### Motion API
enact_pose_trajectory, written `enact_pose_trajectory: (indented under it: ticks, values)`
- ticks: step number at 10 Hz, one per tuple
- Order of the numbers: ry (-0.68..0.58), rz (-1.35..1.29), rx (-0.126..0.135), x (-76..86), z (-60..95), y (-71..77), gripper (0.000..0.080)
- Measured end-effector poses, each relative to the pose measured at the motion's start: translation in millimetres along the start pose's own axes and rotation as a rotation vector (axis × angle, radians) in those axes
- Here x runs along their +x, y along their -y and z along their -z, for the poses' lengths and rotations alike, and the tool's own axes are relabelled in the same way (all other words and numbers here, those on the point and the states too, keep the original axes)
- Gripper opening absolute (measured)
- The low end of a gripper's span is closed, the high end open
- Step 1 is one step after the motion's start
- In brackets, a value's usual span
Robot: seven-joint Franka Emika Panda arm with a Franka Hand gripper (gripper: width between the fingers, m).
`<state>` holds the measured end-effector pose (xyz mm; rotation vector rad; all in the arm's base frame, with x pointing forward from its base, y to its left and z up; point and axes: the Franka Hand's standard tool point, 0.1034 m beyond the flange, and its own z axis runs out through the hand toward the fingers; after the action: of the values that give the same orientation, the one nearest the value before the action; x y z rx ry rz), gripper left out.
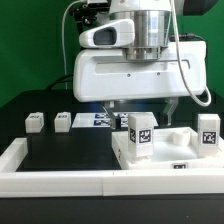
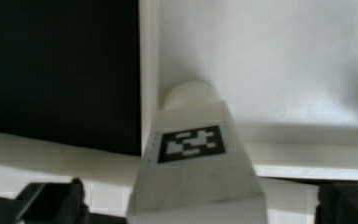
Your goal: Assemble square table
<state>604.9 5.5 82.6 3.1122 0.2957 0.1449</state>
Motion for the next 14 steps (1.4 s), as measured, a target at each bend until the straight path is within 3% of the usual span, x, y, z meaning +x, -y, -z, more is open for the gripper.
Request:
enact_pose_trajectory:
  ticks: [1,3,7,14]
  values:
    - [0.001,-0.001,0.0,-0.4,-0.6,-0.3,0.063]
    - [0.001,-0.001,0.0,-0.4,-0.7,-0.3,0.0294]
    - [0.001,-0.074,0.002,-0.5,-0.9,0.0,0.0289]
    - [-0.019,-0.794,0.004,1.4,-2.2,1.5,0.0291]
